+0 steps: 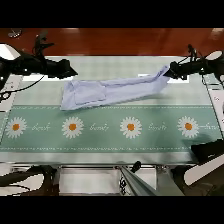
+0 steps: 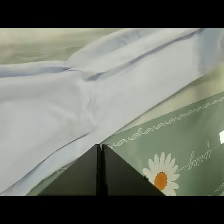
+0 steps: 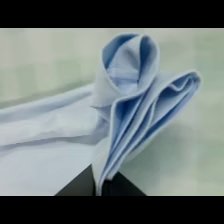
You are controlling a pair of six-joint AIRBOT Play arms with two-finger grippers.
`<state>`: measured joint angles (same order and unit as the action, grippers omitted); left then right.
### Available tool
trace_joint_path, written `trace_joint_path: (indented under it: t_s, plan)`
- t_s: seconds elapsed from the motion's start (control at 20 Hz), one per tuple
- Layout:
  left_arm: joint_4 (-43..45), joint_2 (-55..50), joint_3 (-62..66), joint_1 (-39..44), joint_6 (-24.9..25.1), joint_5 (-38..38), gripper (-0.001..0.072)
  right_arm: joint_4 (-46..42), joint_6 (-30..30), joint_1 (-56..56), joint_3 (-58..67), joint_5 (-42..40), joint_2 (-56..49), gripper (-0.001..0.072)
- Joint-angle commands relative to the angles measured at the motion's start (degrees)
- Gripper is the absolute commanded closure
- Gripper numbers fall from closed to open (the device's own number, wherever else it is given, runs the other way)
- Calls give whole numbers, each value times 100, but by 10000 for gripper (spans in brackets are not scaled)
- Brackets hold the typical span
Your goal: Fold the shirts.
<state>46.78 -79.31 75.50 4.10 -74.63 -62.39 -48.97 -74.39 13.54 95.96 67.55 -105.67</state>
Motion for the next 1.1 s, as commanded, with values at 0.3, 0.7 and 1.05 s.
trace_joint_path:
  t_s: [0.3, 0.7, 1.05]
  plan:
    - [-46, -2, -719, 2297, -577, 2236, 695, -850, -66, -741, 4, 457, 2186, 695]
    - [-590, -662, -999, 3534, -1032, 3773, 694, -1274, -807, -1606, 4, 778, 3445, 695]
    - [-1213, -1502, -490, 3665, -1110, 3842, 694, -1626, -1311, -2277, 4, 1246, 3991, 695]
